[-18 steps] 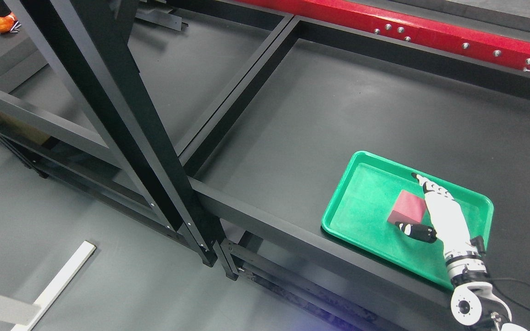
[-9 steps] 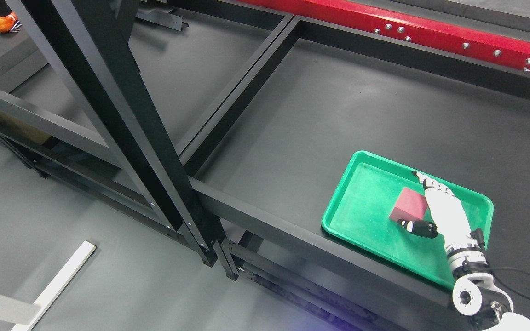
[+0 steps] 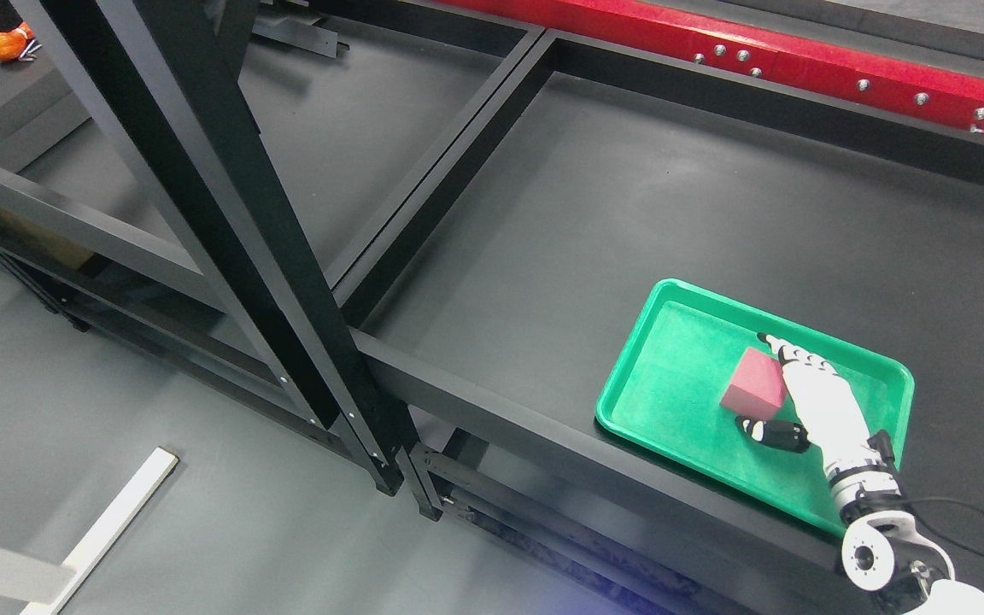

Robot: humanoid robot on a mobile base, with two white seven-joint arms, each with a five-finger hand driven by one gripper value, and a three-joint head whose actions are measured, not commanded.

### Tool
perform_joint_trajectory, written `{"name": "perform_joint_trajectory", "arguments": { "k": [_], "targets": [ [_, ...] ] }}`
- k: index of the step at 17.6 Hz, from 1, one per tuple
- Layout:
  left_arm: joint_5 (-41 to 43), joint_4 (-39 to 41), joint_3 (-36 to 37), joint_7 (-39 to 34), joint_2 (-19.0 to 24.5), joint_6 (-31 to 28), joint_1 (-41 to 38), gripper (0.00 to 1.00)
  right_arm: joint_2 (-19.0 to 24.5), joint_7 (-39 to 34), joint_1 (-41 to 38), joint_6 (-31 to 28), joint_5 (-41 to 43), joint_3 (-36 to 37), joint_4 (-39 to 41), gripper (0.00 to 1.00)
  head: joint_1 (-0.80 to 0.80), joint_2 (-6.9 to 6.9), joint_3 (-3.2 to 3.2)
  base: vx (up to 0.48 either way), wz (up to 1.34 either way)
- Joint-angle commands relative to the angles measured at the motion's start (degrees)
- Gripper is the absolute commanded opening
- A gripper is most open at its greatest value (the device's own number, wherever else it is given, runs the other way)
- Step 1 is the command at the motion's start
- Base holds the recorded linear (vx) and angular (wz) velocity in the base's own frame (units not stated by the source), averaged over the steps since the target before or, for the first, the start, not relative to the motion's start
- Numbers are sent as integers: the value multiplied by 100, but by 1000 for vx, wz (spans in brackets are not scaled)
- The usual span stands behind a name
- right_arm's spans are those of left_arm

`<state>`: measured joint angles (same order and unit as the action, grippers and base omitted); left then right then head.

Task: Pick pink block from left shelf to tray
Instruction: 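Close the right hand fingers around the pink cube, then lift the pink cube up out of the green tray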

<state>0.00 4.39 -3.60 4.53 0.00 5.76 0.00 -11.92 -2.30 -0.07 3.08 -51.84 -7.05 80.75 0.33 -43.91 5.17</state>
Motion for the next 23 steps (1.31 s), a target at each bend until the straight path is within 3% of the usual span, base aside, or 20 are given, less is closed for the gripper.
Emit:
{"name": "perform_joint_trajectory", "arguments": {
  "k": [1,3,5,6,11,16,23],
  "targets": [
    [9,0,0,4,100,4,-53,100,-171,-16,191,-9,-2,-174,-261,72,0,0,0,0,0],
    [9,0,0,4,100,4,-53,100,-171,-7,201,-1,16,-165,-261,45,0,0,0,0,0],
    [9,0,0,4,100,4,-53,100,-171,-7,192,52,33,-174,-252,12,0,0,0,0,0],
    [9,0,0,4,100,4,-53,100,-171,-7,200,61,33,-182,-252,2,0,0,0,0,0],
    [9,0,0,4,100,4,-53,100,-284,141,218,227,112,-51,-217,0,0,0,0,0,0],
    [9,0,0,4,100,4,-53,100,-232,1590,87,745,130,633,133,1,0,0,0,-1,-5],
    [9,0,0,4,100,4,-53,100,487,1864,-195,1291,244,1688,837,1,0,0,0,0,2]
  ]
}}
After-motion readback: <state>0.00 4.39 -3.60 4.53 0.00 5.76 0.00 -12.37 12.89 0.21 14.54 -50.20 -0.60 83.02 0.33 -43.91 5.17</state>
